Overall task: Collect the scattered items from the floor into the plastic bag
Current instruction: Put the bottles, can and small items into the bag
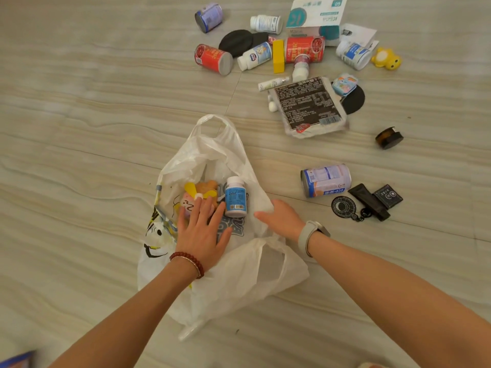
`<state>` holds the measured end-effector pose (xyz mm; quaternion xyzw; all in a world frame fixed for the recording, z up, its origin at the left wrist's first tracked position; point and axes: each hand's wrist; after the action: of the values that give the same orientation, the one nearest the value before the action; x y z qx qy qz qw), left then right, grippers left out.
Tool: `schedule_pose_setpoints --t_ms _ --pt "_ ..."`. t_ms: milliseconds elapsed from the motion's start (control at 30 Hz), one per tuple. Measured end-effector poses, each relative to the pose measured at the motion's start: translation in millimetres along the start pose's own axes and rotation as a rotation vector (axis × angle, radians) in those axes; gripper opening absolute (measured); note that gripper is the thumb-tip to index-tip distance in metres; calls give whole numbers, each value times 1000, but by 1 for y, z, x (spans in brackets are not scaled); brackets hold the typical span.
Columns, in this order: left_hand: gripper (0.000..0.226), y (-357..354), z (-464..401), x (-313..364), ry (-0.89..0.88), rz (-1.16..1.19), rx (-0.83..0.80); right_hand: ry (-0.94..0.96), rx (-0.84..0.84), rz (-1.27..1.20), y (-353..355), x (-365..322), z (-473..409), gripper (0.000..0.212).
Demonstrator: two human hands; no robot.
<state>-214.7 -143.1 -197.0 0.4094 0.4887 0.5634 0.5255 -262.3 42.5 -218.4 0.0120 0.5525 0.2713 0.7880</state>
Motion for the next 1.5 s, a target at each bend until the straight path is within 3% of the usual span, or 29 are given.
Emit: schedule_pose_setpoints --t_ms 33,133,267,400,533,667,800,900,1000,1167,1267,1333,1400,1500 --pt "70 1 1 0 -4 2 -5 29 30 41 -1 -3 1 17" --pt "67 8 2 2 -29 35 2 204 263 70 11 -23 2 28" --pt "75 19 -1 4 5 183 -20 489 560 159 44 -59 11 26" --pt "68 34 -10 12 26 455 22 431 289 398 57 -39 25 27" --pt "48 57 -17 44 -150 512 123 416 431 569 89 4 46 39" --pt "39 71 -25 100 -403 429 146 230 16 964 123 45 59 66" --pt "46 68 -36 143 -445 424 52 284 88 1058 126 44 38 72" --pt "45 62 -38 153 -427 401 95 332 87 1048 130 43 15 66" --pt "37 53 -35 156 -481 434 192 312 176 897 143 49 13 62" --pt "33 29 -31 174 -562 422 242 196 618 283 170 65 43 52" --pt "35 9 -36 192 -562 232 149 117 894 -122 183 72 59 33" --pt "54 -3 -38 211 -540 66 8 92 1044 -282 188 75 67 28" --pt "75 -13 -41 230 -492 -20 -159 57 1117 -339 190 80 73 28" --pt "76 -20 -49 247 -492 -65 -222 13 1130 -384 186 86 80 29"
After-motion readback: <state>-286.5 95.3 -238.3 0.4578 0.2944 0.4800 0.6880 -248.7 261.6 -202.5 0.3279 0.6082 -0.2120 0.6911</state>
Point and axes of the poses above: each hand's wrist, its own z-axis away from the middle knuckle, its own y-axis out of the back of the hand, x = y × z, and after that the axes turned 13 degrees about y, right-handed
